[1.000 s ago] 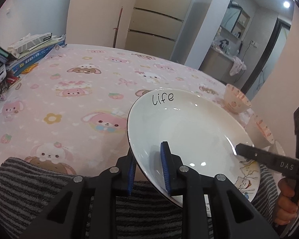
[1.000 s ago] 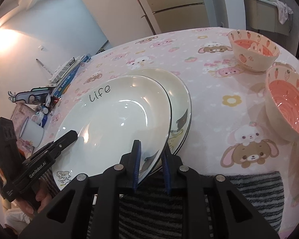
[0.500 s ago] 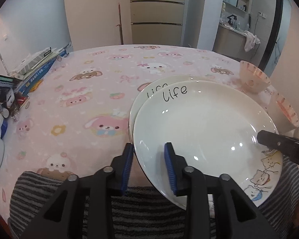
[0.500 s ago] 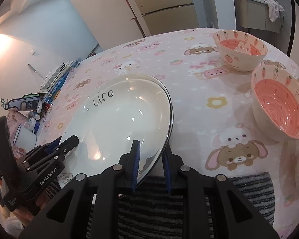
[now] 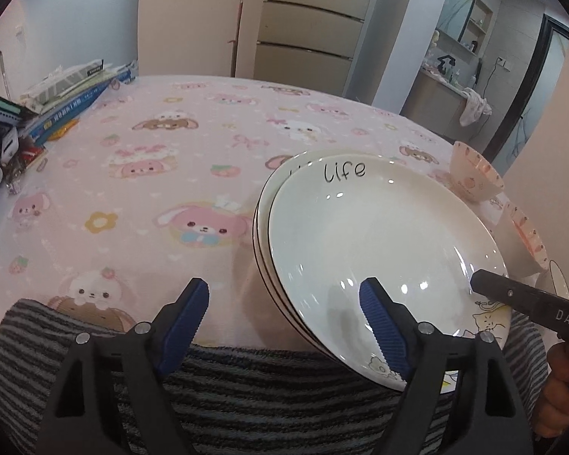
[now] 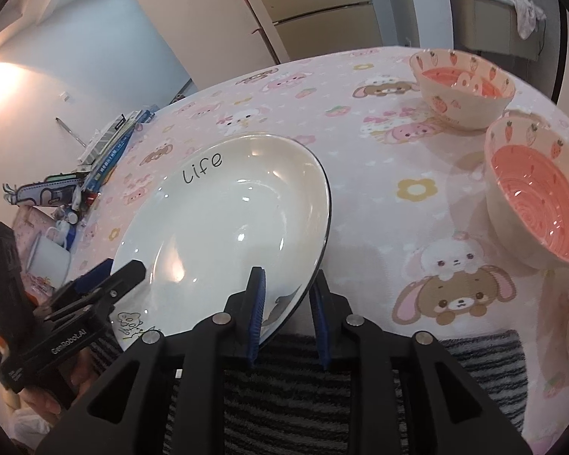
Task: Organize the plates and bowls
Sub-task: 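Open the left gripper off the plate rim while the right gripper keeps holding, then open both grippers and lift them away from the plate stack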
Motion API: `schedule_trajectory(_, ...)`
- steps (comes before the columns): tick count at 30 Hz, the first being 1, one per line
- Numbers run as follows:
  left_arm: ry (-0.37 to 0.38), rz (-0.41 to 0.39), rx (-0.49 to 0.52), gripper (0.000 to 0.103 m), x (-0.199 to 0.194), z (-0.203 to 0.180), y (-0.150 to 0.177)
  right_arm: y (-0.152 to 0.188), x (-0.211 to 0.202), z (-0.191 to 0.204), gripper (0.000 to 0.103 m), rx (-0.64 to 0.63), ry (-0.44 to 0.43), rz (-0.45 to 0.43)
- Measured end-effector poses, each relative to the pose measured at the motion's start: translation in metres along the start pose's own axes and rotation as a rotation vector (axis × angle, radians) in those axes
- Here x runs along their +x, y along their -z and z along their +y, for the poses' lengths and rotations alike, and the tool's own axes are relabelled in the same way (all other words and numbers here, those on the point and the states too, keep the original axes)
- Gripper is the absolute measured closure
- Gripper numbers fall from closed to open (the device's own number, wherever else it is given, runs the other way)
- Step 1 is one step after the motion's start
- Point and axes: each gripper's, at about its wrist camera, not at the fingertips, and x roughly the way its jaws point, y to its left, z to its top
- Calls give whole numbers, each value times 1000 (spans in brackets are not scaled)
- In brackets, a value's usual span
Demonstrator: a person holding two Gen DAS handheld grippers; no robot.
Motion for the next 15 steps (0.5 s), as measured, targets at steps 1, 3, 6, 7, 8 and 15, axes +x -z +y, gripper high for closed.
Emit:
schedule_trajectory(1, -3, 8, -3, 19, 2, 0, 1, 0, 2, -2, 76, 11, -20, 9)
schedule_trajectory(3, -14, 40, -7, 19, 9, 0, 1, 0, 7, -5, 69, 20, -30, 21)
schedule_trajectory(6, -14, 69, -14, 19, 15, 1, 2, 1, 12, -7, 67, 29, -46, 39)
schedule_trajectory(7, -11, 66, -17, 19, 14, 2, 3, 2, 12, -6, 67, 25, -49, 37)
schedule_trajectory(8, -9, 60, -18, 19, 13, 2, 3, 1, 12, -6, 67, 22, -45, 39)
schedule_trajectory(15, 14, -38, 4, 19, -6, -2, 8, 3, 8, -5, 66, 0, -28, 13)
